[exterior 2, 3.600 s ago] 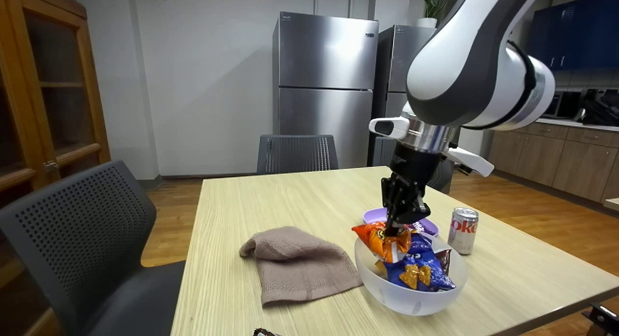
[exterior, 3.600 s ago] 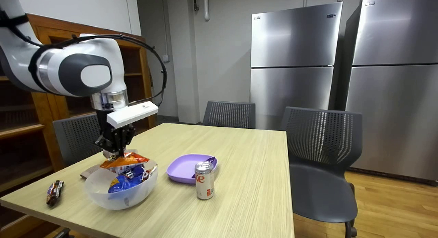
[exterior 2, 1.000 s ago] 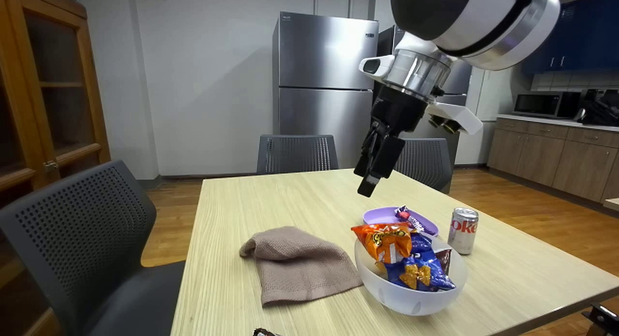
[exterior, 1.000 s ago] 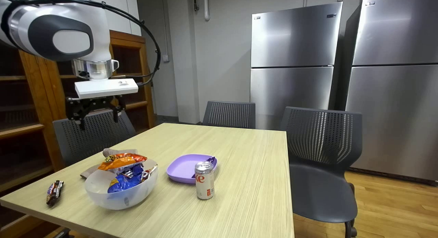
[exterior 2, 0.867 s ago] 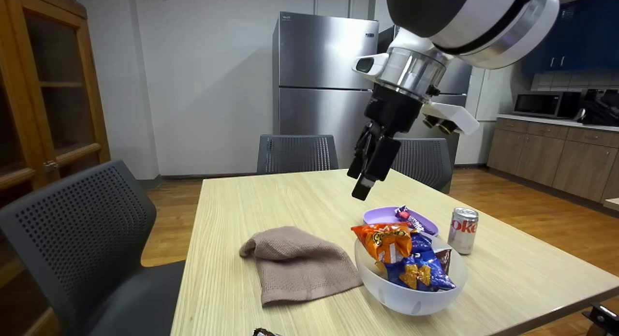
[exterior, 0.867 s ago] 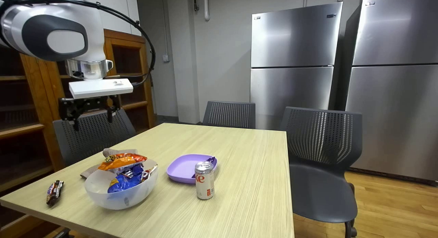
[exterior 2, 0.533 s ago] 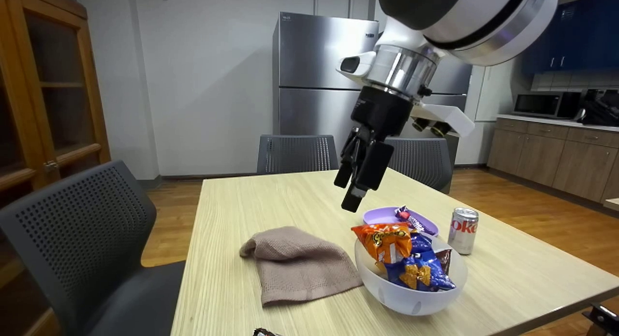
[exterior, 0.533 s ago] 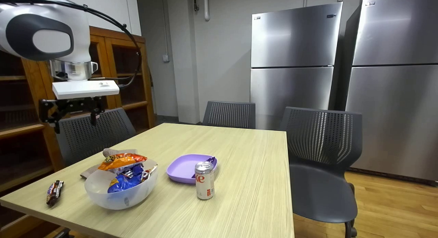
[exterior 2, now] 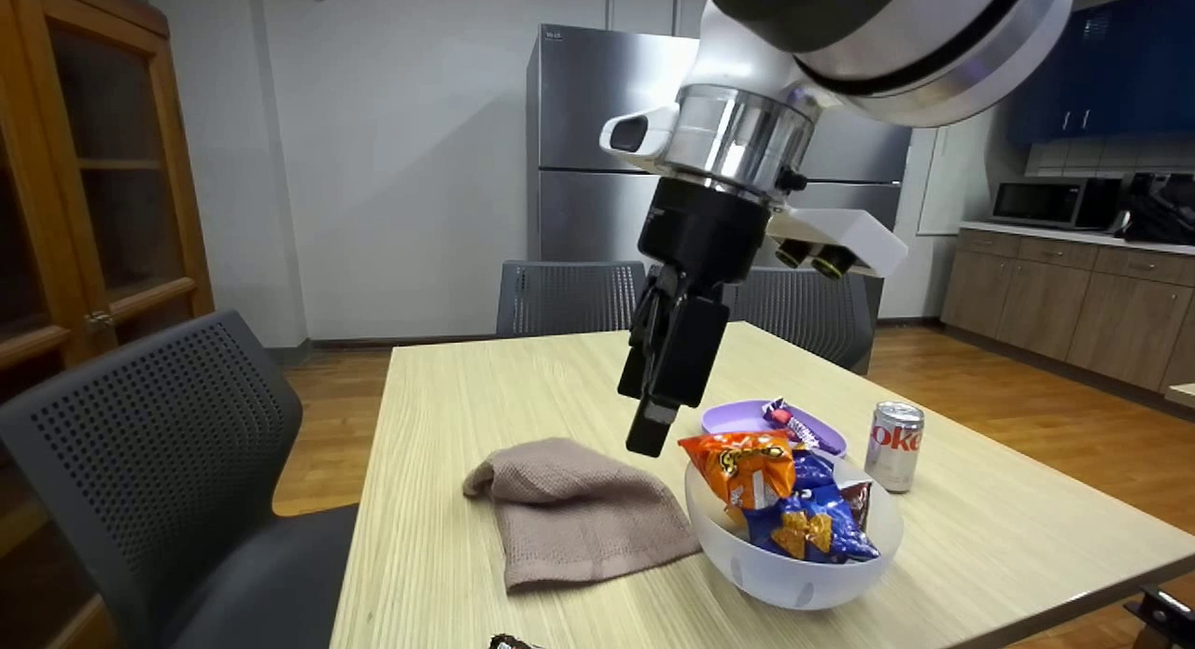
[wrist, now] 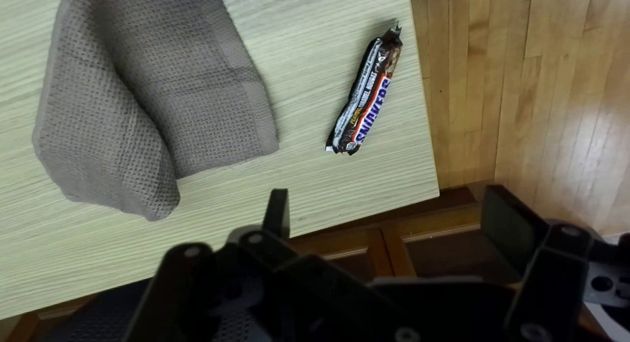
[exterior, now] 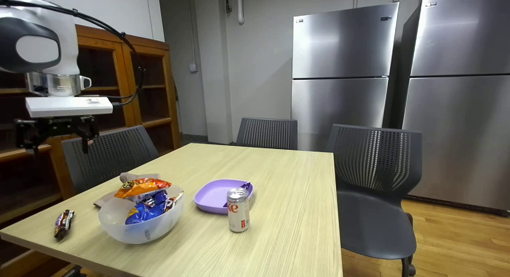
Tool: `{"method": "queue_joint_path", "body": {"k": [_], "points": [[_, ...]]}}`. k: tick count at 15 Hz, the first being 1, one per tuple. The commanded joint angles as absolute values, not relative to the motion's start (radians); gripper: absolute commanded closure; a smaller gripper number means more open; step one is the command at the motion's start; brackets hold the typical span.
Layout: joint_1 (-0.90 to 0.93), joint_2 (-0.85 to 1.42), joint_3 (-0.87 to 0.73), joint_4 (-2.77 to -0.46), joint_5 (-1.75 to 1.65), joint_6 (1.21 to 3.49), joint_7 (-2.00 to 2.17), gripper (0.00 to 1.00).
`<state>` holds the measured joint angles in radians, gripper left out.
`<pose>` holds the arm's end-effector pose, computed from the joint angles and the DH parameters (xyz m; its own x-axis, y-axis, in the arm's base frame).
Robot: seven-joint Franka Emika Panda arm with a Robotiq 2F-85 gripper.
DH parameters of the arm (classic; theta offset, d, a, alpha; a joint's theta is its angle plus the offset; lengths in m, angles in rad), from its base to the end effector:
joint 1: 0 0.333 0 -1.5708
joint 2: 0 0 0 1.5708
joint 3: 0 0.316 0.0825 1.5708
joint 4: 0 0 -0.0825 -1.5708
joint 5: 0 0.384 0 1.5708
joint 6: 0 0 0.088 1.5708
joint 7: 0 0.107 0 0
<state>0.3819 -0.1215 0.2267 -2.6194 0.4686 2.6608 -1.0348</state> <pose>0.3706 0.2407 0.3049 0.3125 0.9111 0.2688 0.9481 -0.3168 -0.0283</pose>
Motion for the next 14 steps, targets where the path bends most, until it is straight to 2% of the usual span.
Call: {"method": "queue_joint_path", "body": {"k": [1,7,14], "points": [[0.383,-0.074,0.263,-2.582,0.388,2.652,-0.898,0.0],[0.379,0.036,0.312,-2.542,0.303,2.697,-0.73,0.0],[0.37,0.173,0.328,-2.505,0.051,2.789,-0.458,0.0]]}}
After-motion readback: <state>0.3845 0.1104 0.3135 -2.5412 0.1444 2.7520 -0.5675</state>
